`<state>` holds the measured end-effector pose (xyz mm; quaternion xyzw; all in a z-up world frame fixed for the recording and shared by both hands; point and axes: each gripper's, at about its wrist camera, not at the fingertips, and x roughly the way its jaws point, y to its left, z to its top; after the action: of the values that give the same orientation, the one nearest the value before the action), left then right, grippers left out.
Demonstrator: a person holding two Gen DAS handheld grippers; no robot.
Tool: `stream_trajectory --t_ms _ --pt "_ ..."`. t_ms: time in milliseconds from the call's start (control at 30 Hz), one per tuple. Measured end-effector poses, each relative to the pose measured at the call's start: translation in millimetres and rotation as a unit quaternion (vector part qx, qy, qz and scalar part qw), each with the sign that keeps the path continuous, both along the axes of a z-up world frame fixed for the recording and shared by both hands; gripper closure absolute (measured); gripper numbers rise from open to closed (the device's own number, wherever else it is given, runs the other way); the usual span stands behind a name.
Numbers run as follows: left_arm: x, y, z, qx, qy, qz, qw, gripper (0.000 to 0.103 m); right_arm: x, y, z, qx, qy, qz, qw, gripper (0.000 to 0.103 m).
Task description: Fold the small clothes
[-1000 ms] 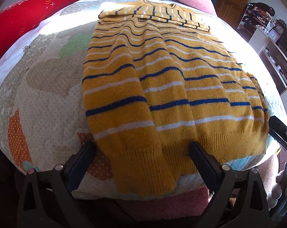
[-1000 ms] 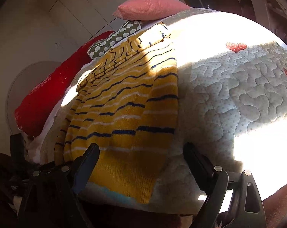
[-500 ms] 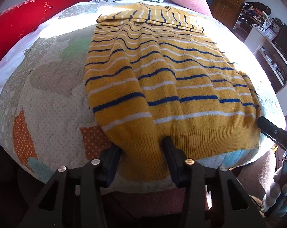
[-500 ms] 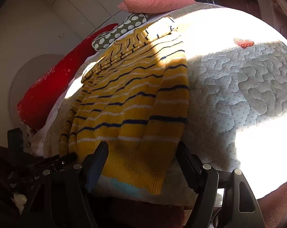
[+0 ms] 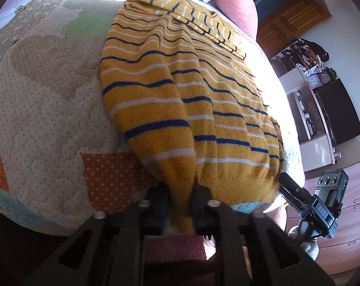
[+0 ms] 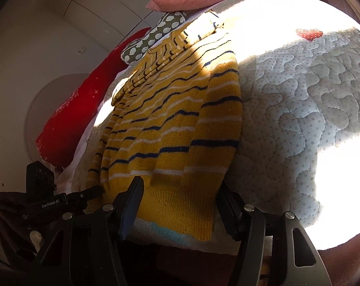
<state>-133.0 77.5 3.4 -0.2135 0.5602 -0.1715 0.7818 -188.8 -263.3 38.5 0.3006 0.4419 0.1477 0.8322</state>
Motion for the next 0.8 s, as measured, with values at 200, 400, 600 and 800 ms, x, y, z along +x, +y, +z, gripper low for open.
stream_trajectory --t_ms 200,400,600,800 --pt "-6.0 21.7 6.8 -0.039 0.007 0.036 0.9986 0.091 -0.7 -14.9 -6.5 0.048 0.015 -0.005 0.999 0.090" --pt "-11.9 27.9 41.3 -0.046 -0.029 0.044 0.9975 0.091 -2.0 -18.3 15.5 0.090 -0.014 0.005 0.996 0.091" --pt "2.3 25.4 53.9 -0.047 -0.026 0.041 0.9977 0.091 17.7 -10.0 37.0 0.099 -0.029 0.026 0.994 0.092" --pt "31.3 18.1 75.8 -0.018 -0.052 0.040 0.9977 0.091 58.4 -1.3 62.2 0.088 -0.058 0.045 0.993 0.094"
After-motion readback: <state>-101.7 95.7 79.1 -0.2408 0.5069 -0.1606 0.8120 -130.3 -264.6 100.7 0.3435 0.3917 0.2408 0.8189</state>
